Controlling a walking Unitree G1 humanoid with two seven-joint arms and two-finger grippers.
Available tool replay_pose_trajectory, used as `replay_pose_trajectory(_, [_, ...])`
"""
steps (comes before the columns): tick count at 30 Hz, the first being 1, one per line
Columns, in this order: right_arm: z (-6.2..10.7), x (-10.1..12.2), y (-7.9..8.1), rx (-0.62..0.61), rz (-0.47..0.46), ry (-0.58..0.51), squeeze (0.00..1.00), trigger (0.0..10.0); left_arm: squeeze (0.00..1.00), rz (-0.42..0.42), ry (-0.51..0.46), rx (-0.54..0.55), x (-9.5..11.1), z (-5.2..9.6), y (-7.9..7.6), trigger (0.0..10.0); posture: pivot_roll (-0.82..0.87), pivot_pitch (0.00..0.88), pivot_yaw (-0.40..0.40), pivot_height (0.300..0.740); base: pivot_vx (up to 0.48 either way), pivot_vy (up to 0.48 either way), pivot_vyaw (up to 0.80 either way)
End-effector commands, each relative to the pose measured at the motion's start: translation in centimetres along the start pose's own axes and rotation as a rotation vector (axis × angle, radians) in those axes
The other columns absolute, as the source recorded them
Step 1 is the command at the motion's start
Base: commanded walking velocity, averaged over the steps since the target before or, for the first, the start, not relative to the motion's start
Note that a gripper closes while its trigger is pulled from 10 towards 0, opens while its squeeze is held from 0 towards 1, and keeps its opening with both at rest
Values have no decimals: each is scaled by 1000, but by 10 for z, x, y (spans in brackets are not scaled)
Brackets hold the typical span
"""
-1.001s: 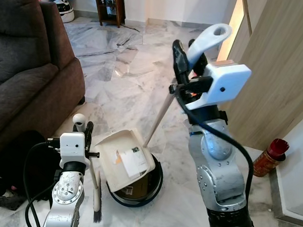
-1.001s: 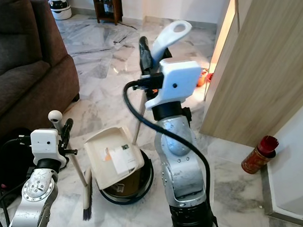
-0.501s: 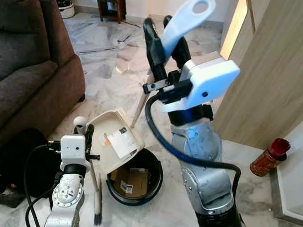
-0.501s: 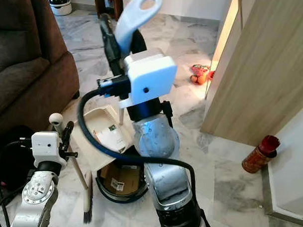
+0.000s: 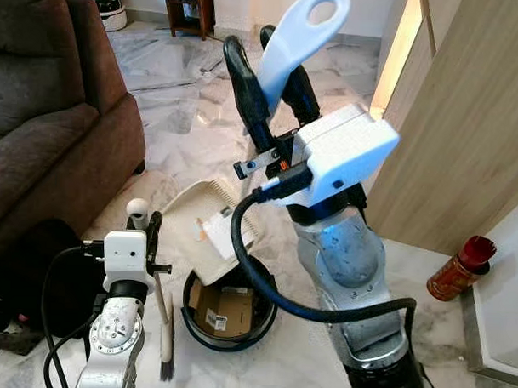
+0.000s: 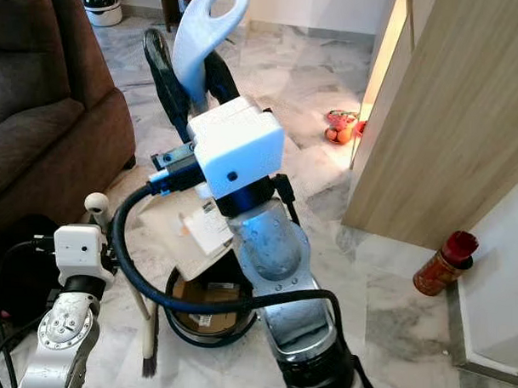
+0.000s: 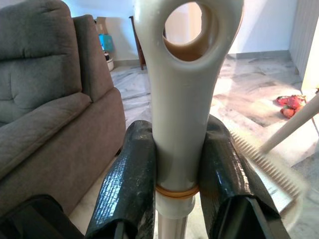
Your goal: Sweep floor
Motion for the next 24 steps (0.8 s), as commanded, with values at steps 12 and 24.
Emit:
replay_pose_trajectory(12, [-1,28,17,120,99,-142,0,10000,0,-14,-32,-4,6,-3,1,10000,127,114,39,740,0,0,0])
replay_pose_trajectory(24, [2,22,25,193,97,-112,0,10000,0,-13,-33,1,7,-3,2,10000,127,115,34,740,0,0,0])
Point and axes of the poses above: a point about 5 cm out from each wrist's last joint towards the gripper, its own z axis pointing back from the gripper into the wrist, its own x axis along the axis of the wrist's last joint, y = z × x, the point moved 5 cm from there along -z, pointing out of the wrist towards the gripper, and after that the axes turned 4 degrees about -z, right-handed, at the moved point
